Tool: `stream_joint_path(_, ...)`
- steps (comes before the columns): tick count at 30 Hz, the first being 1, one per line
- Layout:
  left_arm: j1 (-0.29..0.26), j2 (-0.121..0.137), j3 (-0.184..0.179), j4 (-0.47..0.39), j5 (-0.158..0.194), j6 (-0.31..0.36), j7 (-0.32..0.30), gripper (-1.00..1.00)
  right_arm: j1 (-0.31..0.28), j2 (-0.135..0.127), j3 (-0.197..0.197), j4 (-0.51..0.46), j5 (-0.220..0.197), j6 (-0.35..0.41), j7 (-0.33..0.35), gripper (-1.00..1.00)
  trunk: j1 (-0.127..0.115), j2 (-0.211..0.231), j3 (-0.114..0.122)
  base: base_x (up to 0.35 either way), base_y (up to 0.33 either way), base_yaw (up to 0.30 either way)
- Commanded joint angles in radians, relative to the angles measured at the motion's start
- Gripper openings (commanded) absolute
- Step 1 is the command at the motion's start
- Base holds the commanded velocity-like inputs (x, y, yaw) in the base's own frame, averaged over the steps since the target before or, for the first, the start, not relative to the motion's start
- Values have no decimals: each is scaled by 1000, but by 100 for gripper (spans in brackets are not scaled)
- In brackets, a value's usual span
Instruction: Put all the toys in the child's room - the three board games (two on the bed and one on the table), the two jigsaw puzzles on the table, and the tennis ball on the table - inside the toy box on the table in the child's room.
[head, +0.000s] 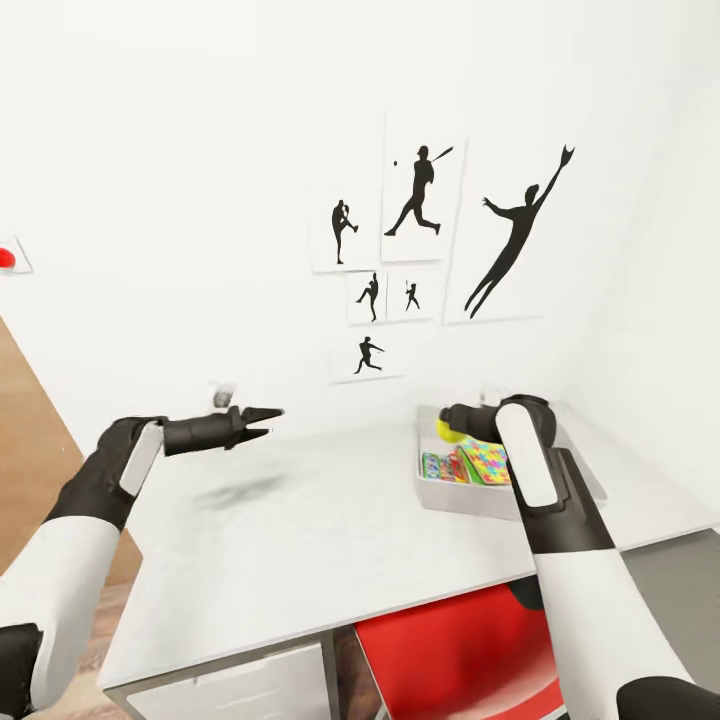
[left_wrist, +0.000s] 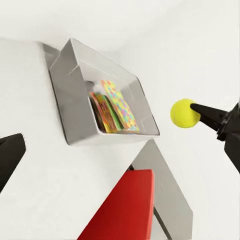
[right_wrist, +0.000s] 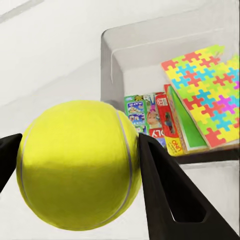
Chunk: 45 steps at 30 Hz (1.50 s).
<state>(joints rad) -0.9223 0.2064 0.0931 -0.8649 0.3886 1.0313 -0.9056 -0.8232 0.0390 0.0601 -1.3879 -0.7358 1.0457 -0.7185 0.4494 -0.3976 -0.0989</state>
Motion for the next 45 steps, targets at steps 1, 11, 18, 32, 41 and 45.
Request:
stream_joint_path(1, -9, -31, 1, 6, -3, 4, 49, 100, -2, 0, 2, 3, -17, 1, -29, -100, 1, -2, -2, 0, 0, 0)
stream_joint_path(11, -22, -88, -4, 18, 0, -3, 157, 100, 1, -2, 3, -2, -21, 1, -68, -100, 1, -2, -2, 6, -83, 0)
stream_joint_path(18, -23, -88, -4, 18, -3, -5, 161, 100, 2, -1, 5, 1, -20, 1, -70, -100, 1, -2, -2, 129, -22, 0)
stream_joint_path(32, -23, -90, -6, 18, -2, -5, 158, 100, 2, -1, 9, -3, -16, 1, -70, -100, 1, -2, -2, 90, -121, 0)
stream_joint_path(41, -23, -89, -6, 18, -1, -1, 152, 100, 3, -1, 9, 1, -21, 1, -66, -100, 1, -2, -2, 92, -69, 0)
stream_joint_path(45, -23, -87, -6, 18, 1, 2, 149, 100, 3, 0, 9, 3, -23, 1, -68, -100, 1, -2, -2, 54, -33, 0)
